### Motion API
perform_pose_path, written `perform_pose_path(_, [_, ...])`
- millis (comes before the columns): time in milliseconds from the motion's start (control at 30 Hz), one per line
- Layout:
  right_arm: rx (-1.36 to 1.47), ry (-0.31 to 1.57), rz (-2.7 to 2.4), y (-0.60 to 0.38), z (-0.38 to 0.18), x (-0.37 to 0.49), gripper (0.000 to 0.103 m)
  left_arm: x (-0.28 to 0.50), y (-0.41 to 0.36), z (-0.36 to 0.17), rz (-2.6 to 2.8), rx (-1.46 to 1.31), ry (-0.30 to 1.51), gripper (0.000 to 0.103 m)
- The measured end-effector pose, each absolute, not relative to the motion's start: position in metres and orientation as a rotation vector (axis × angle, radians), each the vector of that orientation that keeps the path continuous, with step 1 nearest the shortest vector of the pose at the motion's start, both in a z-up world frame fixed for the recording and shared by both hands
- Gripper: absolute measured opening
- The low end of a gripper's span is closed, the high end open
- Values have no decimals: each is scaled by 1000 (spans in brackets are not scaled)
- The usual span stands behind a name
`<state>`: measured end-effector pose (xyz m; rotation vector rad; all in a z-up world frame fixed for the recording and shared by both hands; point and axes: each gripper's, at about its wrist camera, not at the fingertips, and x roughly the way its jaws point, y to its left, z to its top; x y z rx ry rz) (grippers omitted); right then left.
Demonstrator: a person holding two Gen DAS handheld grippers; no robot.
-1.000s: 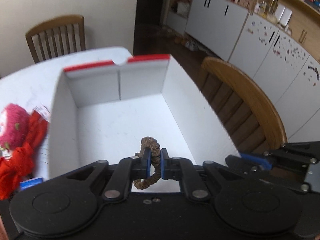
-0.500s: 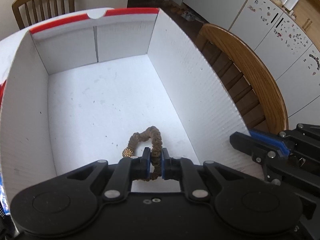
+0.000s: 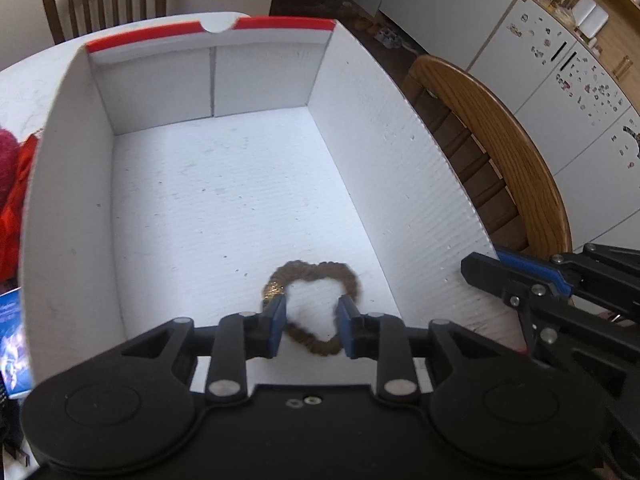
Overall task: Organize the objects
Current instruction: 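Carry the bracelet into the cardboard box and open the left gripper, then move the left tool back to the red cloth on the table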
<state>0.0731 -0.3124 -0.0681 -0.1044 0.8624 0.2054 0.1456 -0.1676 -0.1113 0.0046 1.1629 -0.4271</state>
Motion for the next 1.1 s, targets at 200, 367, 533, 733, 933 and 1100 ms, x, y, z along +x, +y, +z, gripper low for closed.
perform_pose_path(200, [-96, 870, 204, -314, -67, 75, 5, 137, -157, -95, -395, 4, 1101, 33])
perform_pose_path(367, [-87, 876, 198, -314, -67, 78, 5, 128, -145, -80, -374, 3, 1046, 34])
perform_pose_path(533, [-91, 874, 190, -311, -67, 78, 5, 117, -130, -67, -351, -6, 1007, 37])
perform_pose_path(733, [-91, 871, 178, -311, -69, 77, 5, 106, -111, -57, -327, -4, 957, 52])
perform_pose_path(933, [-92, 878, 162, -308, -68, 77, 5, 100, -88, -48, -292, -12, 917, 64])
perform_pose_path(1100, [-97, 882, 152, -307, -68, 78, 5, 99, -70, -39, -265, -11, 882, 79])
